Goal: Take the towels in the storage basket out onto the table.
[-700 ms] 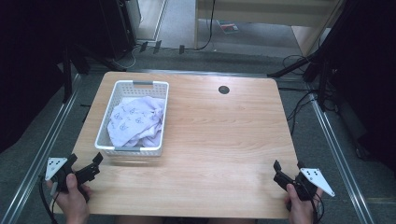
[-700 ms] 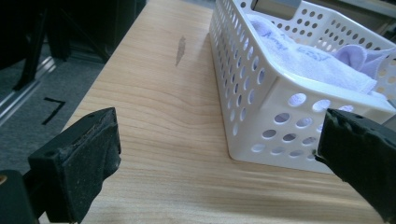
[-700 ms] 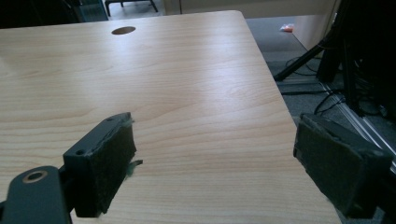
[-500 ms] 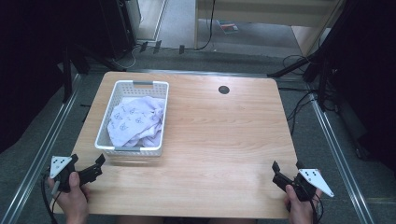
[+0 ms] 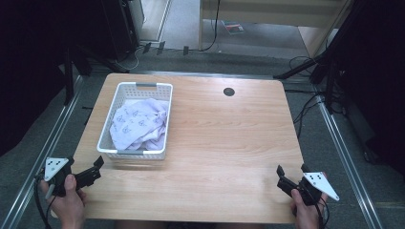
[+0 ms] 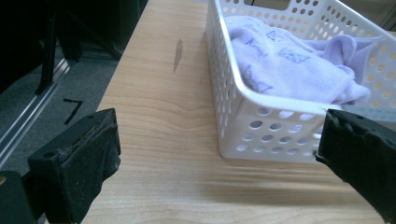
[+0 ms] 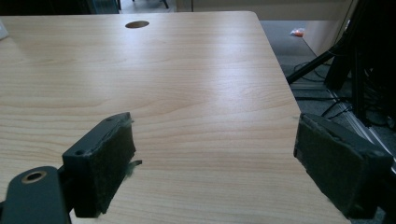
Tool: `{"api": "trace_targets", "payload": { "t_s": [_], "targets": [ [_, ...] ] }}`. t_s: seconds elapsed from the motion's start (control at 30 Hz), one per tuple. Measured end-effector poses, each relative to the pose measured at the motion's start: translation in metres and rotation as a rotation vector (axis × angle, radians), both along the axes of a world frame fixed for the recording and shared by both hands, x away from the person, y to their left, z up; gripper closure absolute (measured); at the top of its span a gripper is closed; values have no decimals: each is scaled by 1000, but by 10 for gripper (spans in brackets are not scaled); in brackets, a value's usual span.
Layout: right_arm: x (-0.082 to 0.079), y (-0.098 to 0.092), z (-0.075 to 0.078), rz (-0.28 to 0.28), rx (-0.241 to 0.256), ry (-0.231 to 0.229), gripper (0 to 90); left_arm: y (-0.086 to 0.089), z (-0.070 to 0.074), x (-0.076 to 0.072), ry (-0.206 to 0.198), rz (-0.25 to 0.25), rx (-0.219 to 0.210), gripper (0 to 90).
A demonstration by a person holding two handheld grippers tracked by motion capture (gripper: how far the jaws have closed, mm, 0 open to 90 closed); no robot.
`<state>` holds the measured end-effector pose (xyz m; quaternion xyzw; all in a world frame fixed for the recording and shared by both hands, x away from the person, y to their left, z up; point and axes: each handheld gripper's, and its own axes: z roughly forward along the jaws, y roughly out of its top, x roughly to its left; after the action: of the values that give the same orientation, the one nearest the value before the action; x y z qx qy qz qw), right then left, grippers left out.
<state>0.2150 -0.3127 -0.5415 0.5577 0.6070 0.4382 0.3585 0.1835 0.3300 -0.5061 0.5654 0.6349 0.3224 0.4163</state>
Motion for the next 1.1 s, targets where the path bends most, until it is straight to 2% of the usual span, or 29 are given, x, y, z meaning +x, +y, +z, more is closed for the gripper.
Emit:
{"api": "trace_targets", "payload": {
  "t_s": [0.17, 0.23, 0.3, 0.37, 0.5, 0.6, 0.67, 0.73, 0.83, 0.97, 1.03, 1.1],
  "targets": [
    [-1, 1, -1, -1, -12, 4, 125, -2, 25, 5, 5, -60, 0, 0],
    [0, 1, -1, 0, -14, 7, 126, -4, 34, 11, 12, -87, 0, 5],
    [0, 2, -1, 0, -18, 7, 127, -7, 43, 18, 17, -91, 13, 47],
    [-1, 3, -1, 2, -25, 11, 127, -10, 52, 27, 39, -105, 20, 67],
    [-1, 3, -1, 6, -32, 12, 127, -19, 67, 48, 119, -147, 36, 66],
    [-1, 4, -2, 8, -38, 11, 127, -28, 75, 65, 178, -196, 59, 0],
    [-1, 4, -2, 9, -40, 11, 127, -34, 80, 76, 218, -201, 67, 0],
    [-1, 5, -2, 12, -42, 11, 127, -39, 84, 87, 252, -227, 75, 0],
    [-1, 6, -2, 15, -53, 13, 127, -46, 89, 103, 303, -269, 57, 0],
    [-1, 8, -2, 23, -67, 12, 127, -54, 91, 125, 382, -292, 48, 0],
    [-1, 8, -2, 25, -66, 13, 127, -57, 90, 136, 425, -302, 26, 0],
    [-1, 8, -2, 27, -67, 12, 127, -60, 86, 148, 469, -291, -3, 0]
  ]
}}
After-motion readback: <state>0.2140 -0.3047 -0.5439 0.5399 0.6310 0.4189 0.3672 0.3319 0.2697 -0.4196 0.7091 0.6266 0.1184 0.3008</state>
